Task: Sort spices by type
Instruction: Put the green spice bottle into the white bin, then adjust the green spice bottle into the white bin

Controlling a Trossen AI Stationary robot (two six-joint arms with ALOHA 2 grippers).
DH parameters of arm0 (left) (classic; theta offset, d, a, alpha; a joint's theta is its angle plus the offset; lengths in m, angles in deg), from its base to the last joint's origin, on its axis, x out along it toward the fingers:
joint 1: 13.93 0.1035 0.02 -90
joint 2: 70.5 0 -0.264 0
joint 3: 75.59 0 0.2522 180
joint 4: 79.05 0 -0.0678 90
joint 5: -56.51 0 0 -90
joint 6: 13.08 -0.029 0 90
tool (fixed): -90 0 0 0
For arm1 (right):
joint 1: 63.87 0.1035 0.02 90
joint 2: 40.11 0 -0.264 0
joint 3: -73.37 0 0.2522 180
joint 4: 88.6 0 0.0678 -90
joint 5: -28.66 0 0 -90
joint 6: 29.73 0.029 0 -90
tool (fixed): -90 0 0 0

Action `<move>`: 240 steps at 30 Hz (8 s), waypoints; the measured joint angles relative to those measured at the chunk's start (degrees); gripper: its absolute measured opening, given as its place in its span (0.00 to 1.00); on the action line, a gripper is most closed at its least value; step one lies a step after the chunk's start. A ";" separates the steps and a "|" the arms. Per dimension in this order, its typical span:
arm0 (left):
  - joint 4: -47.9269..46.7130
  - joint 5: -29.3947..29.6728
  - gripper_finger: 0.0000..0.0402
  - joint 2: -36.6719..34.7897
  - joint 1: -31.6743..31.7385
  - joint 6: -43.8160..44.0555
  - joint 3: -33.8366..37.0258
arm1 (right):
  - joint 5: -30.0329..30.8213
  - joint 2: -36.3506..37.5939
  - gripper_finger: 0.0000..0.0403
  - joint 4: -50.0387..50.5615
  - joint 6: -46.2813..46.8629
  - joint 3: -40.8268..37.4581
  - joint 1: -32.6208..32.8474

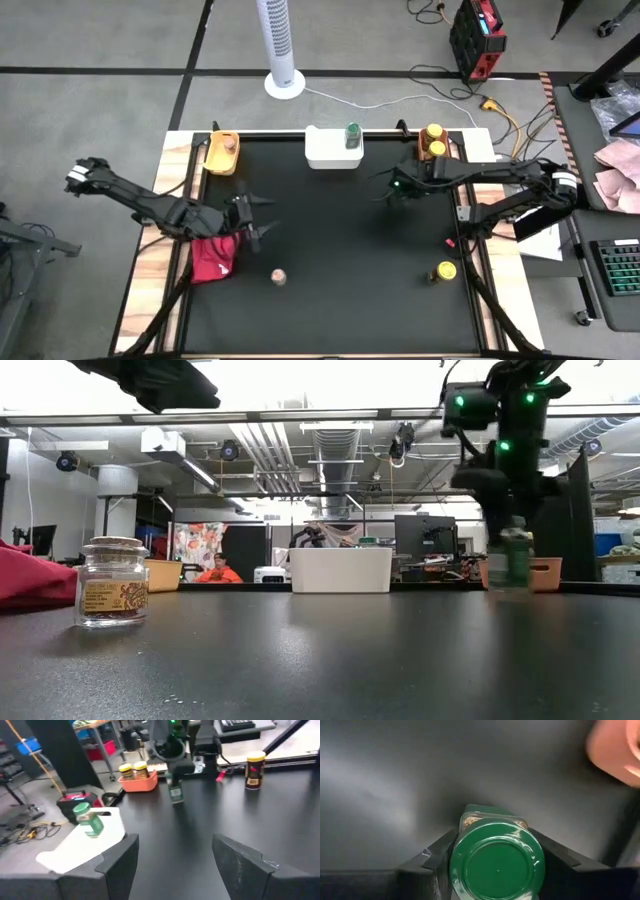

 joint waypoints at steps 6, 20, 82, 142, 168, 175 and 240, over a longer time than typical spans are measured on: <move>4.85 -0.79 0.59 5.68 0.00 -0.88 0.00 | -5.20 -0.06 0.48 -18.79 -9.94 1.40 5.98; 20.72 -9.22 0.59 18.35 0.54 -4.62 -0.02 | -3.47 -0.11 0.48 -39.23 -40.37 3.01 20.11; 61.47 -22.36 0.43 33.29 9.79 -7.33 10.76 | -1.74 -4.92 0.61 -45.15 -50.42 11.56 25.87; 68.36 -2.75 0.87 33.56 9.52 -7.77 14.65 | 5.36 -19.41 0.48 -80.50 -51.97 14.75 11.82; 68.52 25.25 0.88 24.88 7.74 -18.55 17.18 | 28.97 -41.21 0.48 -88.90 -35.99 22.40 -4.53; 68.27 26.99 0.88 24.49 7.65 -19.84 17.20 | 37.39 -45.14 0.48 -88.46 -37.79 25.16 -3.15; 66.09 27.90 0.88 24.45 7.51 -18.12 16.95 | -14.04 -34.52 0.02 -53.32 -36.63 30.04 -13.55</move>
